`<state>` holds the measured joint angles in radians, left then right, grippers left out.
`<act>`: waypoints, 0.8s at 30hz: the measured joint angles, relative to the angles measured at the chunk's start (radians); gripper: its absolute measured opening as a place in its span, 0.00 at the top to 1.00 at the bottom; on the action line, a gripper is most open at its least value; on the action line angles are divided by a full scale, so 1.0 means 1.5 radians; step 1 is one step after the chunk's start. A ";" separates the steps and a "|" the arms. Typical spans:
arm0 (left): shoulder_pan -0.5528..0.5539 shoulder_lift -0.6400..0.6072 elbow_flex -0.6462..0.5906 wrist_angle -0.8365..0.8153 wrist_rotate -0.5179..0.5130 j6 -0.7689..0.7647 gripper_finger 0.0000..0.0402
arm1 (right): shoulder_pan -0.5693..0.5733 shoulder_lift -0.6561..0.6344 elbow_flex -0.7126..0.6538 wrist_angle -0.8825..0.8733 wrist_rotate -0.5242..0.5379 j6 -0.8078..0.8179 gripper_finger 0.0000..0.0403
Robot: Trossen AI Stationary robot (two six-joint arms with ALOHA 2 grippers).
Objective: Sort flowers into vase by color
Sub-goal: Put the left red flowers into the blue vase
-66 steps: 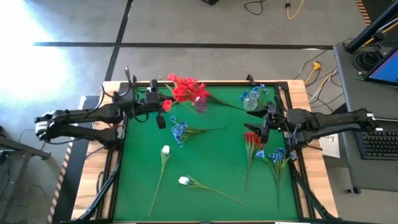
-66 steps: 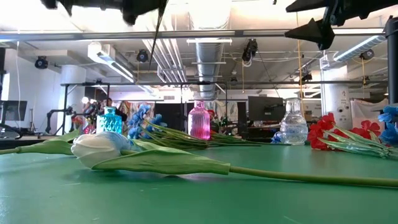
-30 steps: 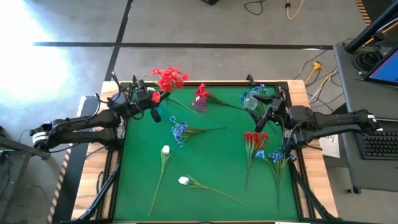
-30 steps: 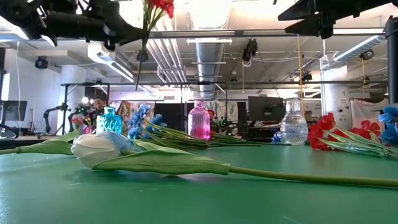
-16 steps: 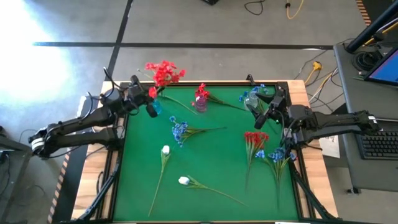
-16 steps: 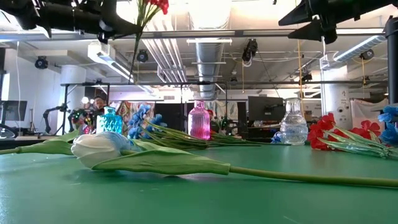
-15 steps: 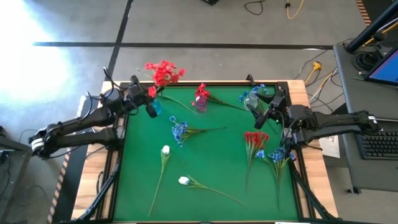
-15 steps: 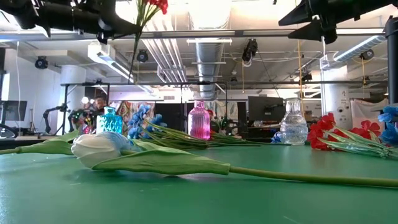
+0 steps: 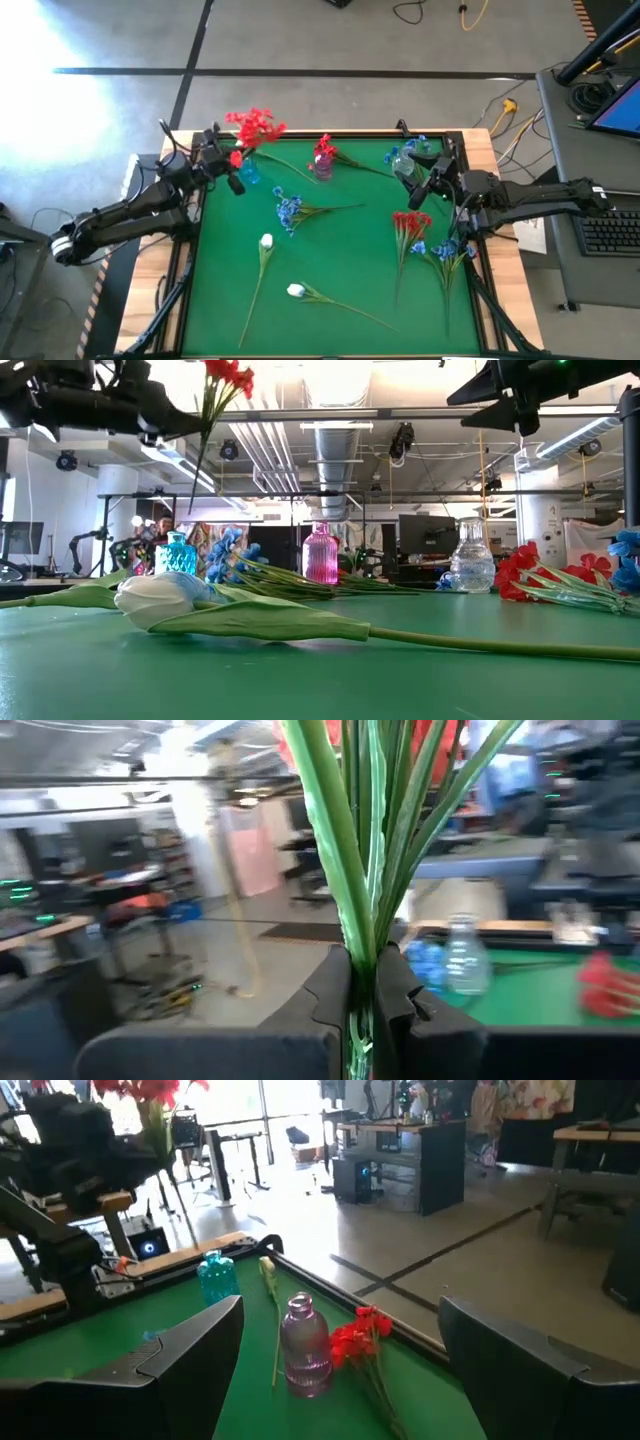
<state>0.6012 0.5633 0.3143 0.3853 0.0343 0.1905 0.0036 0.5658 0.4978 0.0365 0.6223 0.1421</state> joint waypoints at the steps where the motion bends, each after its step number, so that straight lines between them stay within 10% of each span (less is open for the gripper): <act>1: 0.016 -0.004 -0.005 0.000 0.000 0.000 1.00 | 0.000 0.001 -0.001 0.001 0.004 0.006 0.19; 24: 0.146 0.020 -0.057 0.034 0.030 -0.087 1.00 | -0.001 0.075 -0.001 0.108 0.005 -0.020 0.19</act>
<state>0.8204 0.5931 0.2287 0.4368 0.0800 0.0601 0.0029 0.6790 0.4961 0.1982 0.6296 0.1123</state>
